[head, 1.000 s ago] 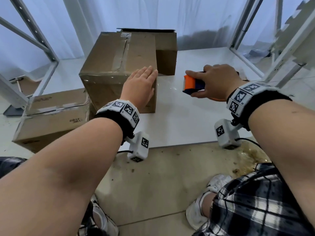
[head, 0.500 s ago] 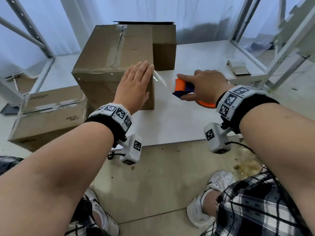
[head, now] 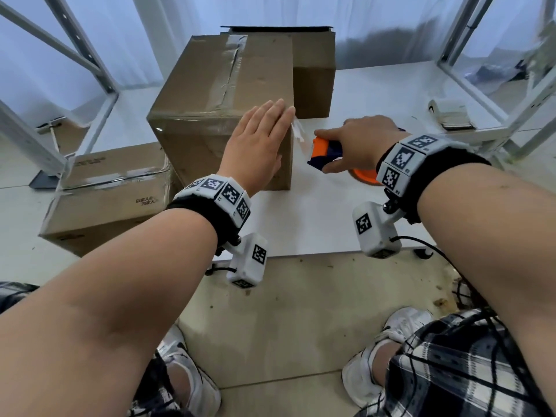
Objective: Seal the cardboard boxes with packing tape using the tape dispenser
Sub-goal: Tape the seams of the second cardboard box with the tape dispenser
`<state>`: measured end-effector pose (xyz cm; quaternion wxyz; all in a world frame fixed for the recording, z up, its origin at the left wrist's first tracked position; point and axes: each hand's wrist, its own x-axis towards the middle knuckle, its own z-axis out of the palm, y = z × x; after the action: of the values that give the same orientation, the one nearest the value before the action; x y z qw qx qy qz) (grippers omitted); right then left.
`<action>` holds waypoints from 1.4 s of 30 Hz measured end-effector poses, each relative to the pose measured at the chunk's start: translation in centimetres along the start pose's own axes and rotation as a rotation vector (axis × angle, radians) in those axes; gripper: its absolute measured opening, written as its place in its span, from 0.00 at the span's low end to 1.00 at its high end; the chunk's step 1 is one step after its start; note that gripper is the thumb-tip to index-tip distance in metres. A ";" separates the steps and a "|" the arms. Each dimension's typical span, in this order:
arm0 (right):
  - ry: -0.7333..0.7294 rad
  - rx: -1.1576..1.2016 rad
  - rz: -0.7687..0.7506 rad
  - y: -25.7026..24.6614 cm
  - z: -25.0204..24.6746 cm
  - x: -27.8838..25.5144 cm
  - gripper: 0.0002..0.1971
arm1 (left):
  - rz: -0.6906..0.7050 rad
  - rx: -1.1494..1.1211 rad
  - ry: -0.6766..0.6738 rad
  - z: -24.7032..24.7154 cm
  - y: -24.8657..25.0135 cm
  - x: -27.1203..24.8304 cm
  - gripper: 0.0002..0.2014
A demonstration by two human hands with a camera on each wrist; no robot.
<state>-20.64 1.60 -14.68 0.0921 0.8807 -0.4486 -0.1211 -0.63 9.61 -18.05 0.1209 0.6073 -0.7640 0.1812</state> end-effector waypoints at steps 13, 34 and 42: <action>0.122 0.078 0.066 2.3 2.9 -3.8 0.38 | 0.003 -0.031 0.025 -0.2 1.3 0.5 0.33; -0.034 0.724 0.370 2.0 3.3 -1.4 0.43 | -0.016 -0.087 0.068 -0.1 -0.5 -0.4 0.32; -0.030 0.807 0.466 2.0 5.5 1.0 0.30 | 0.004 -0.067 0.119 -0.3 -0.8 0.0 0.29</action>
<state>-23.23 -0.69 -19.49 -0.2395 0.7202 -0.6469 0.0743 0.13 9.57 -17.63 0.1857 0.5895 -0.7624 0.1916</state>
